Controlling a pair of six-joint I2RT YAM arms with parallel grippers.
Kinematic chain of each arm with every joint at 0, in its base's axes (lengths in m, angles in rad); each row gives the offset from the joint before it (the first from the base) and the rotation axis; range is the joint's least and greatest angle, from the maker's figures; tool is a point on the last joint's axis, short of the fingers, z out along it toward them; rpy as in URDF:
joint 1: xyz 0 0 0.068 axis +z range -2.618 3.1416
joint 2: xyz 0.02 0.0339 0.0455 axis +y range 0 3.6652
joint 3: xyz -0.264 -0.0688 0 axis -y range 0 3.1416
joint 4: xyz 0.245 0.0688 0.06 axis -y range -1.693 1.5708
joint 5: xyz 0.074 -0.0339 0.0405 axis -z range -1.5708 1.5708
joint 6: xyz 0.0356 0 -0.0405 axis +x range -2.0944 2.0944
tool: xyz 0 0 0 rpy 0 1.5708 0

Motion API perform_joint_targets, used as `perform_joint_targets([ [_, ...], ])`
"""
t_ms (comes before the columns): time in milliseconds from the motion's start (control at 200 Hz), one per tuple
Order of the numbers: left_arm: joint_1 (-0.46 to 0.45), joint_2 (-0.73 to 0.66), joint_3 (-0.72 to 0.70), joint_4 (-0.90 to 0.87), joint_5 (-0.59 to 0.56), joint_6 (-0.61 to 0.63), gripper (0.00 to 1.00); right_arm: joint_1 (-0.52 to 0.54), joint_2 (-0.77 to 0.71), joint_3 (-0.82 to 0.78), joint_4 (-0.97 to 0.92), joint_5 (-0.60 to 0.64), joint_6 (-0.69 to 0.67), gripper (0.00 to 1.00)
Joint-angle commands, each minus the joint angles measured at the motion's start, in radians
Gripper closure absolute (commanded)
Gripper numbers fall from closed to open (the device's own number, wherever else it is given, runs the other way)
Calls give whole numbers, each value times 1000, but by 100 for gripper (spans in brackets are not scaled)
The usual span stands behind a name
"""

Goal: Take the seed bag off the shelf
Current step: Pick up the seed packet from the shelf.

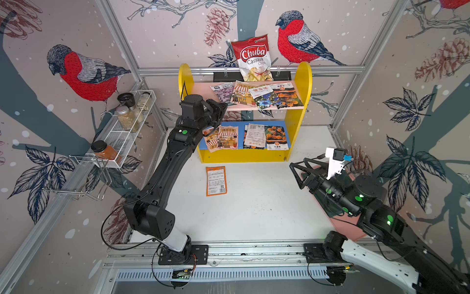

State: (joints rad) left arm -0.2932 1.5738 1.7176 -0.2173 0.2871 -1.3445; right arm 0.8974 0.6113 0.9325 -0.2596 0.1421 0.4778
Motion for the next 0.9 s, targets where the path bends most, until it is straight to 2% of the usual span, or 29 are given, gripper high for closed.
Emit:
perform_joint_targets([
  [0,0,-1,13,26,-5,22,93,0,-3,-1,14,7,5,0],
  [155,-1,-3,19,15,-10,27,100,0,-2,-3,15,5,5,0],
  [455,0,-27,36,-64,5,104,100,0,32,-9,63,-39,11,0],
  [665,0,-85,-36,-78,44,137,100,0,139,55,139,-127,13,0],
  [895,15,-123,-59,-131,37,182,100,-37,303,145,247,-240,78,0],
])
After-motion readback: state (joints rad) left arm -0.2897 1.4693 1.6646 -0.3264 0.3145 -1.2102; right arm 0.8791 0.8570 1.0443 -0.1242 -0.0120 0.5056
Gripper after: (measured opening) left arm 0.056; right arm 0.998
